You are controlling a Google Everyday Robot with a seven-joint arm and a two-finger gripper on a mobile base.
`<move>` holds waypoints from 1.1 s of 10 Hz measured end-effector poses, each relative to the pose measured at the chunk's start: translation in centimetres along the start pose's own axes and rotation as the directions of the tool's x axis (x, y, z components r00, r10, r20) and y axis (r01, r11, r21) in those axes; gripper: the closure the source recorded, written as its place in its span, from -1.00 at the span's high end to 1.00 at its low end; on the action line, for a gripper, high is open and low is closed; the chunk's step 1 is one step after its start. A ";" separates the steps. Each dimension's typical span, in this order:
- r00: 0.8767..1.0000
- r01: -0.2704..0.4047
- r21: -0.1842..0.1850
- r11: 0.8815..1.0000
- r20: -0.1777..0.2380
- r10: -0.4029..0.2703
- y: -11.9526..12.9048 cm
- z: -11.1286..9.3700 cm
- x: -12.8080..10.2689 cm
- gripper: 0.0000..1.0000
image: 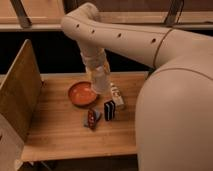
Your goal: Place the ceramic cup over the eraser
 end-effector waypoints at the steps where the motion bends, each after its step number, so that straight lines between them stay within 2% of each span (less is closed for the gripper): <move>1: 1.000 -0.022 -0.028 0.999 0.016 0.023 0.5 0.8 0.6 -1.00; 3: 0.996 -0.070 -0.075 0.995 0.042 0.073 0.9 2.4 2.0 -1.00; 6: 0.992 -0.113 -0.068 0.991 0.039 0.116 0.1 3.4 4.0 -1.00; 10: 0.994 -0.100 -0.074 0.992 0.041 0.103 0.6 3.4 3.5 -1.00; 11: 0.996 -0.079 -0.081 0.994 0.038 0.083 0.9 3.5 2.6 -1.00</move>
